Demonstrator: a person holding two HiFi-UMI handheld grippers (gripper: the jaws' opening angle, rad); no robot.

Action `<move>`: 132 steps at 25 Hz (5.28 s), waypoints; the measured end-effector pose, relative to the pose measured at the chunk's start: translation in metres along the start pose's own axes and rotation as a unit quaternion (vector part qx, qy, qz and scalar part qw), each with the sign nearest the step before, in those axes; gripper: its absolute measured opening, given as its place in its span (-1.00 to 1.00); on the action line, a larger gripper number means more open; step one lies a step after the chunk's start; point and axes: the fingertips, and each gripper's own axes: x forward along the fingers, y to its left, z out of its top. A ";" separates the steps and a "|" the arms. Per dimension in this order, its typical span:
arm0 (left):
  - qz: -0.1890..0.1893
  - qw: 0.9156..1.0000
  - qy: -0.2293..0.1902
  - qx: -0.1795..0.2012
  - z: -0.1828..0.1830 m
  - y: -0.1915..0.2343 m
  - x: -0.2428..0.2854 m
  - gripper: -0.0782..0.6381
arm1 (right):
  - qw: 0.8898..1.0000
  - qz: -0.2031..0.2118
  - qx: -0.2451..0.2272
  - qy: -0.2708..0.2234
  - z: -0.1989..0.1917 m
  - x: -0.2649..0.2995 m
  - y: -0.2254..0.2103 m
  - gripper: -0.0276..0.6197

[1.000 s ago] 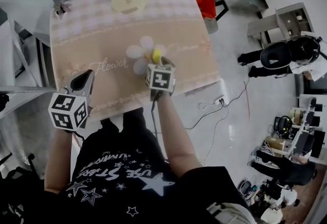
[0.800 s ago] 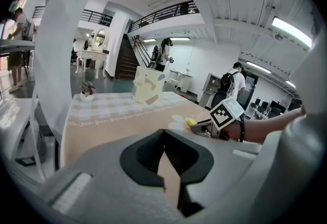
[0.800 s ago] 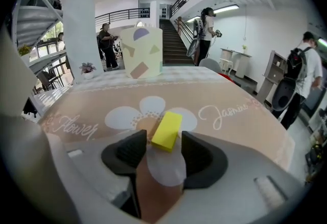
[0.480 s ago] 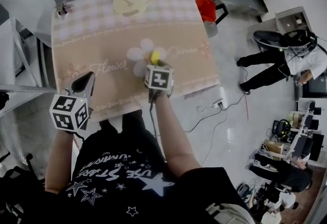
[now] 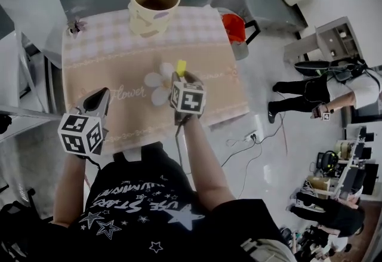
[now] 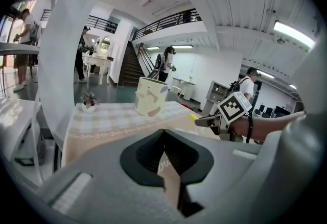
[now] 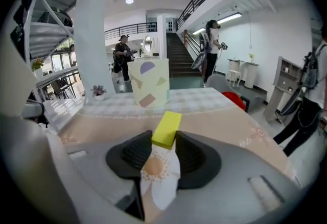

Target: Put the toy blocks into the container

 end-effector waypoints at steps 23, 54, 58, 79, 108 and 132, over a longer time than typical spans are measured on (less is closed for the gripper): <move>0.102 0.991 -0.081 -0.008 0.087 0.028 0.016 -0.76 | 0.972 0.128 -0.121 -0.158 0.226 0.026 0.030 -0.46; 0.167 0.983 -0.053 -0.049 0.072 0.059 0.029 -0.76 | 0.944 0.208 -0.220 -0.133 0.255 0.115 0.089 -0.27; 0.164 0.984 -0.056 -0.049 0.073 0.057 0.025 -0.76 | 0.943 0.204 -0.222 -0.138 0.255 0.103 0.088 -0.27; 0.098 0.991 -0.093 -0.023 0.074 0.043 -0.019 -0.76 | 0.958 0.143 -0.172 -0.180 0.227 -0.001 0.072 -0.27; -0.067 0.998 -0.007 0.011 -0.021 0.002 -0.064 -0.76 | 0.994 0.042 -0.015 -0.100 0.014 -0.095 0.093 -0.28; -0.044 0.999 -0.019 0.024 -0.054 -0.086 -0.122 -0.76 | 0.993 0.076 -0.004 -0.092 -0.062 -0.190 0.074 -0.90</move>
